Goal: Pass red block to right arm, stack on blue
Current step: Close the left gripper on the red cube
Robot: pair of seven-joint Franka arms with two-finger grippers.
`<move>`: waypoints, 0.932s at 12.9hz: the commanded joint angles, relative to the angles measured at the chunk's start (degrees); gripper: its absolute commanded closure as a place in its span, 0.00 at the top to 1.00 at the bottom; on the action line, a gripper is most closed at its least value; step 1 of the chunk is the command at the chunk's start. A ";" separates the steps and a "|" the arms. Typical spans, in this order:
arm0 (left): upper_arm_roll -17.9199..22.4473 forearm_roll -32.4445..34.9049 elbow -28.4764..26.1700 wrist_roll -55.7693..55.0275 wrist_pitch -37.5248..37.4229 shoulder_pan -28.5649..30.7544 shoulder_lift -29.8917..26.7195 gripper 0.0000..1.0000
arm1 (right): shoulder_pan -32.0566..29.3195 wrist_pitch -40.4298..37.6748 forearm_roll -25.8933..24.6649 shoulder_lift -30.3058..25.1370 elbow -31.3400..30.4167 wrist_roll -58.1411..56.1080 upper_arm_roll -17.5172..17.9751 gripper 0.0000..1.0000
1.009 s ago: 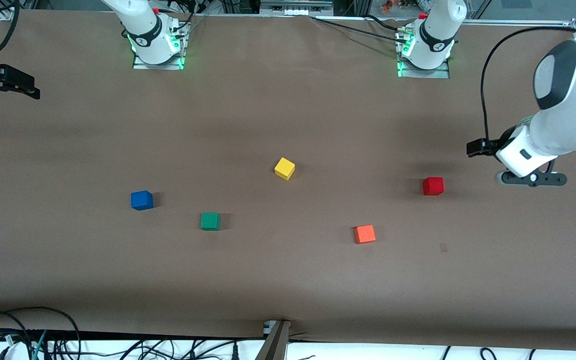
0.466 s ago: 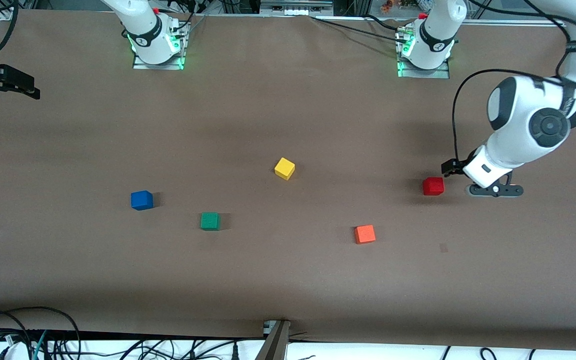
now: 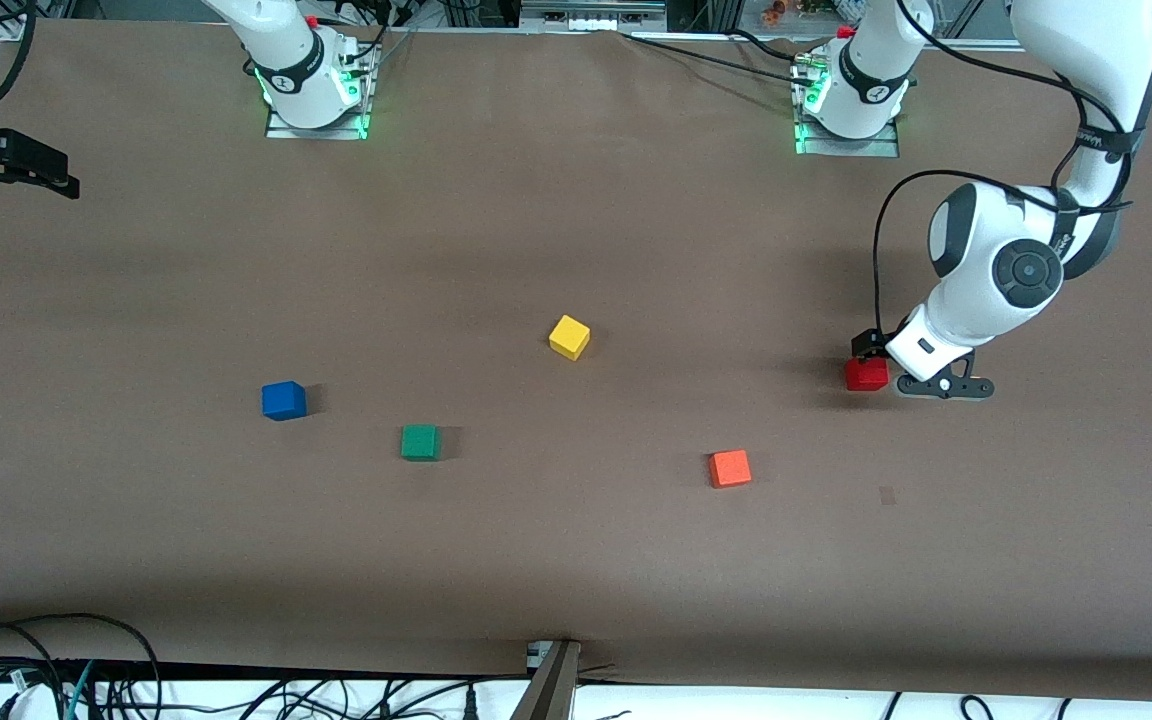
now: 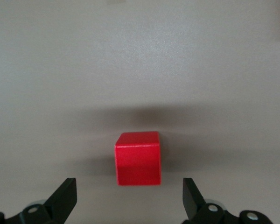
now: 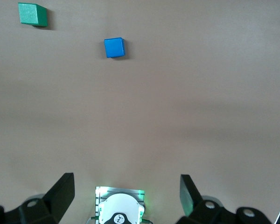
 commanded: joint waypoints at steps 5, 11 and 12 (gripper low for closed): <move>0.26 -0.49 -0.48 0.26 8.59 -0.27 7.16 1.00 | -0.29 0.27 1.10 0.00 -0.06 0.33 -1.13 1.00; 0.17 -0.49 -0.48 0.35 8.51 0.00 8.05 0.14 | -0.20 1.15 1.10 0.26 0.03 -0.11 -1.13 1.00; 0.17 -0.49 -0.39 0.44 8.25 -0.18 7.96 0.08 | -0.20 1.15 1.10 0.26 0.03 0.15 -1.13 1.00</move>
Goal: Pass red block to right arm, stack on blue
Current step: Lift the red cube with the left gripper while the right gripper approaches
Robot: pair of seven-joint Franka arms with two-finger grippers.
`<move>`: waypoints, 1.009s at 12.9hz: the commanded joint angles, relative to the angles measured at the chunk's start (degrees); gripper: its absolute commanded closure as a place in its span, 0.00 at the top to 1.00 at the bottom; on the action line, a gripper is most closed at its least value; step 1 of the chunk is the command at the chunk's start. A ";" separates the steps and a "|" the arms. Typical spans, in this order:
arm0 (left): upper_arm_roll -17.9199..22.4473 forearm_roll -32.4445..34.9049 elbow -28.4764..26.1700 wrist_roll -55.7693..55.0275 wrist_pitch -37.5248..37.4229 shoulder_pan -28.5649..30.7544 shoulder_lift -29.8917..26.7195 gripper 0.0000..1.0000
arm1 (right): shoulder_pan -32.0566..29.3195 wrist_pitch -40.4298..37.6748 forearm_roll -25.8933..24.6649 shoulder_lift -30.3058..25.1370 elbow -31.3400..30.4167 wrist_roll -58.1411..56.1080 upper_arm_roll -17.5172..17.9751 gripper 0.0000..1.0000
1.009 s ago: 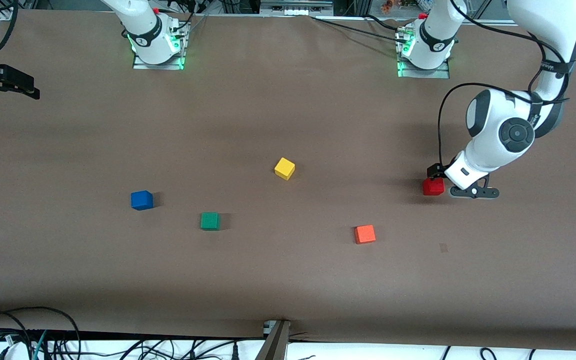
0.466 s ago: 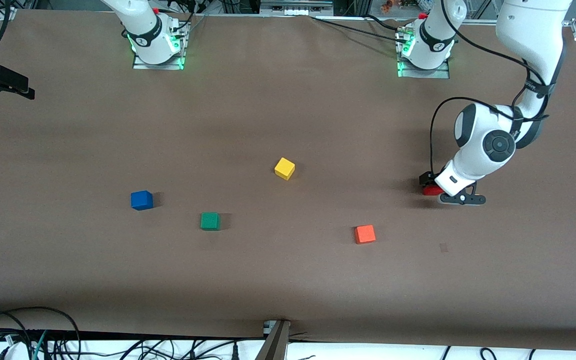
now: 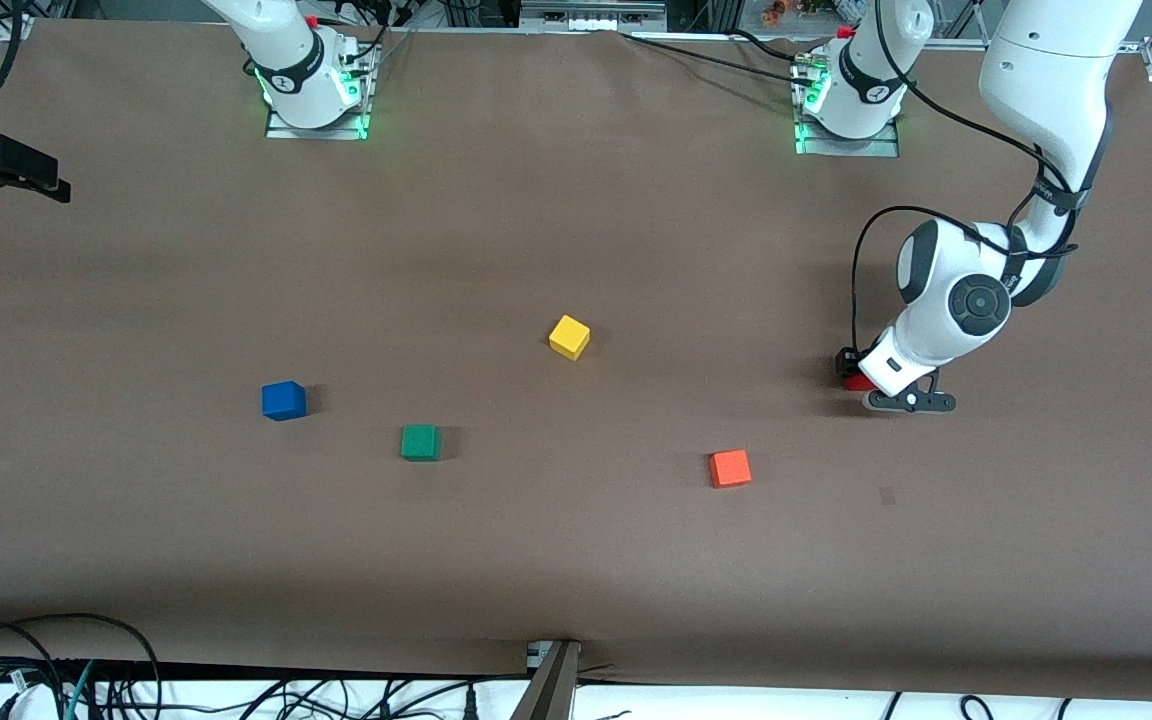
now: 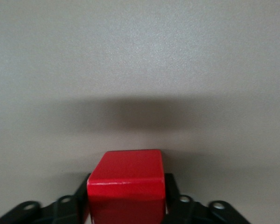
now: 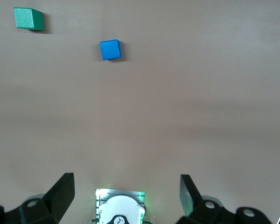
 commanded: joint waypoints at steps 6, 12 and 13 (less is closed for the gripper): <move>-0.23 -0.92 1.18 12.01 -4.44 0.07 -4.93 0.00 | -0.10 0.45 0.83 1.89 1.87 -0.55 0.04 1.00; -5.33 -6.26 4.78 28.87 -5.67 2.16 -6.34 0.00 | -0.01 0.45 2.14 4.79 1.87 -0.47 0.21 1.00; -6.55 -10.90 5.66 35.27 -5.76 2.79 -6.26 0.00 | -0.01 0.19 2.41 4.96 1.79 -0.47 0.21 1.00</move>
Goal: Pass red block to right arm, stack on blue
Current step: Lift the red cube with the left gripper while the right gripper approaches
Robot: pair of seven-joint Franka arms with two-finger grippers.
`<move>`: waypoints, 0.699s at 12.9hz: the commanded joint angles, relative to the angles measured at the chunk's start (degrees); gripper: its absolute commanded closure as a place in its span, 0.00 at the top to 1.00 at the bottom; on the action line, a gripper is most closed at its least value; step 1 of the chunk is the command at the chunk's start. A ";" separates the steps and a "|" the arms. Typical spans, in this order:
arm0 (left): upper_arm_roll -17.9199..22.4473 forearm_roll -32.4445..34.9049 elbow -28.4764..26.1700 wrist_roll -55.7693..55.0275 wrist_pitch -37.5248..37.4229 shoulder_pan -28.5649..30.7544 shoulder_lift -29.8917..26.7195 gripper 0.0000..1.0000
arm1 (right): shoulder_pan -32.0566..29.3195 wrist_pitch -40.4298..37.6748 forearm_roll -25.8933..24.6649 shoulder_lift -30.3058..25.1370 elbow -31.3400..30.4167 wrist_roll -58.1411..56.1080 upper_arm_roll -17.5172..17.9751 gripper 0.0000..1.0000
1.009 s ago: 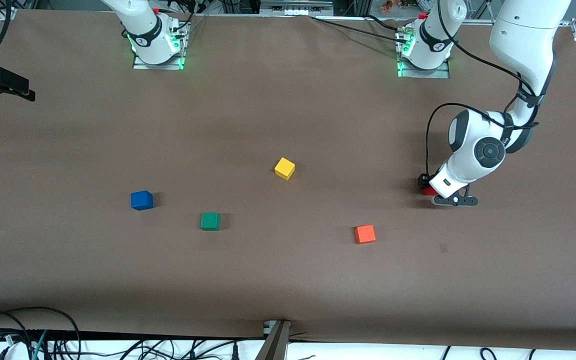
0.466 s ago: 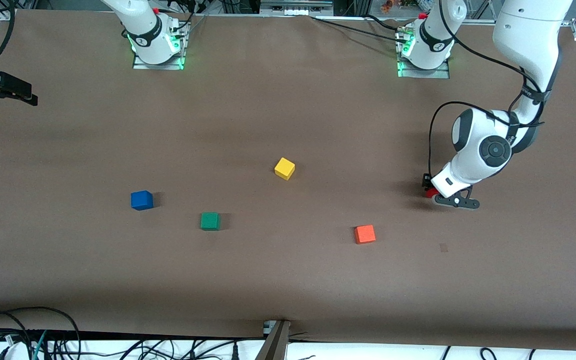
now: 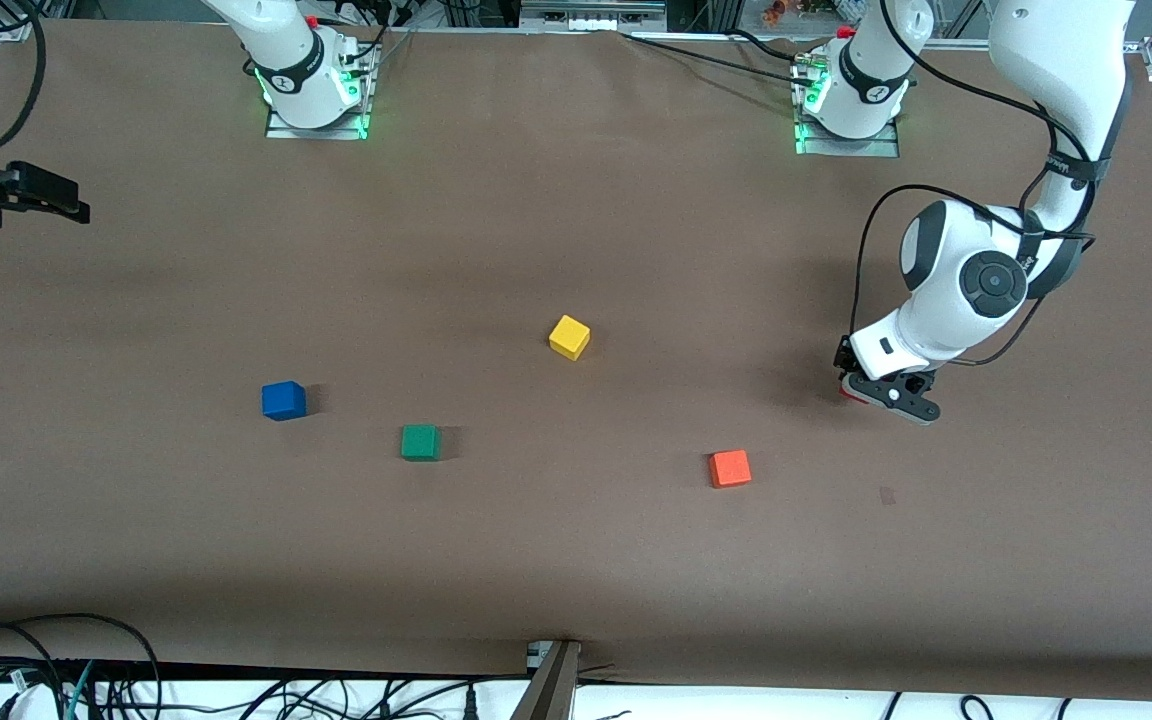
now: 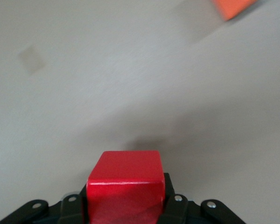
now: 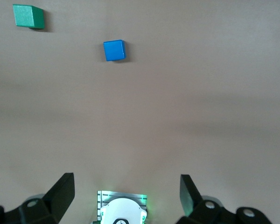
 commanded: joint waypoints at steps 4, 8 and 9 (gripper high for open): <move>-4.28 -28.43 2.10 33.19 -2.41 2.87 -0.46 0.00 | 0.10 -0.98 1.52 1.38 1.42 -0.34 -0.03 1.00; -5.78 -47.15 5.08 49.21 -11.80 2.96 -0.55 0.00 | 0.01 -1.07 1.43 2.17 1.51 -0.60 -0.03 1.00; -5.78 -51.64 6.13 53.33 -14.43 2.87 -0.29 0.00 | 0.01 -1.07 1.43 2.17 1.51 -0.60 -0.03 1.00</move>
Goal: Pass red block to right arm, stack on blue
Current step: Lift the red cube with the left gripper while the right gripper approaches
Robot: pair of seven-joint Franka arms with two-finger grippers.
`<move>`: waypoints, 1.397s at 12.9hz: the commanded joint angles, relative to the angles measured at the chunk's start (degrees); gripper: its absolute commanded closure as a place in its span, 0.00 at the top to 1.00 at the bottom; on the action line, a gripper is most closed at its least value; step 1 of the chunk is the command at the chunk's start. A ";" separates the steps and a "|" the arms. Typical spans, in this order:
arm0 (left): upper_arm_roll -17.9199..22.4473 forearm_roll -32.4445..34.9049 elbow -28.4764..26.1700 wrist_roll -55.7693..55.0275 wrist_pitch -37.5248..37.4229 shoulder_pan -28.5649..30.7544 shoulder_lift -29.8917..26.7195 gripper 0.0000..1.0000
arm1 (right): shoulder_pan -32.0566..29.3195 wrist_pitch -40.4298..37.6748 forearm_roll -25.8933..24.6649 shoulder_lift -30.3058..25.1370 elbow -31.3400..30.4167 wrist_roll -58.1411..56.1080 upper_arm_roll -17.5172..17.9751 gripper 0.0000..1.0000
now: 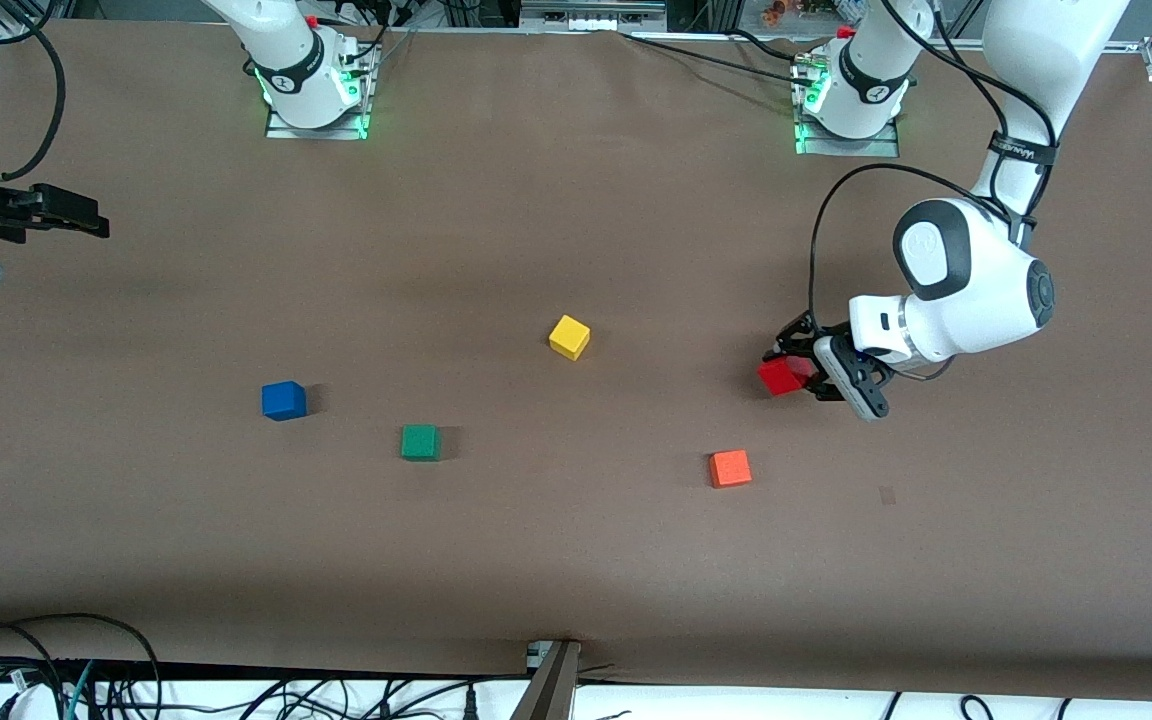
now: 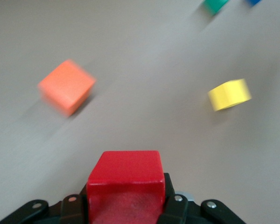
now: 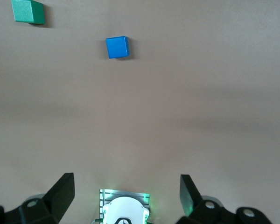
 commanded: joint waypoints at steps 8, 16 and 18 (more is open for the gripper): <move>-9.94 -37.18 2.91 37.47 -9.43 0.00 1.99 0.00 | -0.02 -1.04 8.34 2.46 1.19 -0.16 0.04 1.00; -16.64 -46.18 8.17 55.95 -9.60 -2.54 5.24 0.00 | -0.28 -0.34 48.68 16.43 0.66 -1.47 -0.14 1.00; -16.99 -46.71 10.55 57.37 -9.60 -3.42 7.18 0.00 | 0.68 -0.34 56.93 20.82 0.31 -6.64 0.13 1.00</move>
